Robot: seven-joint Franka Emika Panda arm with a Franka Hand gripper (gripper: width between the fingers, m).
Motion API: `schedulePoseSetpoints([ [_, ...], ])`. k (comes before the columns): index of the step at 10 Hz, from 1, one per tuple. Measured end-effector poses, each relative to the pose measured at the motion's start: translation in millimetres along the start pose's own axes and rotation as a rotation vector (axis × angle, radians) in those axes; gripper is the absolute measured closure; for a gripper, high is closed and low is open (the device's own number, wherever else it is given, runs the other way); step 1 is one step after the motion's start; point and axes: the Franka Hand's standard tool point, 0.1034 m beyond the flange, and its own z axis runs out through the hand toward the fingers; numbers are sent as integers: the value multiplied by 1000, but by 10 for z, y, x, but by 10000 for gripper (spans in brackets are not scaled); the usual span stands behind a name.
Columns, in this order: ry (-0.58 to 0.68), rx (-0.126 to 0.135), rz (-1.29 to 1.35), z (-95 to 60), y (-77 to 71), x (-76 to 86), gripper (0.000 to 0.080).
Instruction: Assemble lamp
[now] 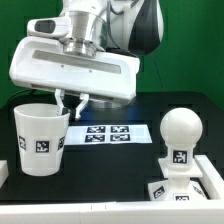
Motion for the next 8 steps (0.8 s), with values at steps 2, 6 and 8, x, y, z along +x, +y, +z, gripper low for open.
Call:
schedulePoseSetpoints([
  [2,8,-4,-32,-8,9,-4,760],
  [6,14,2,-88,-53,-21,-364,760],
  [8,-46,18,-90,28,53,-573,760],
])
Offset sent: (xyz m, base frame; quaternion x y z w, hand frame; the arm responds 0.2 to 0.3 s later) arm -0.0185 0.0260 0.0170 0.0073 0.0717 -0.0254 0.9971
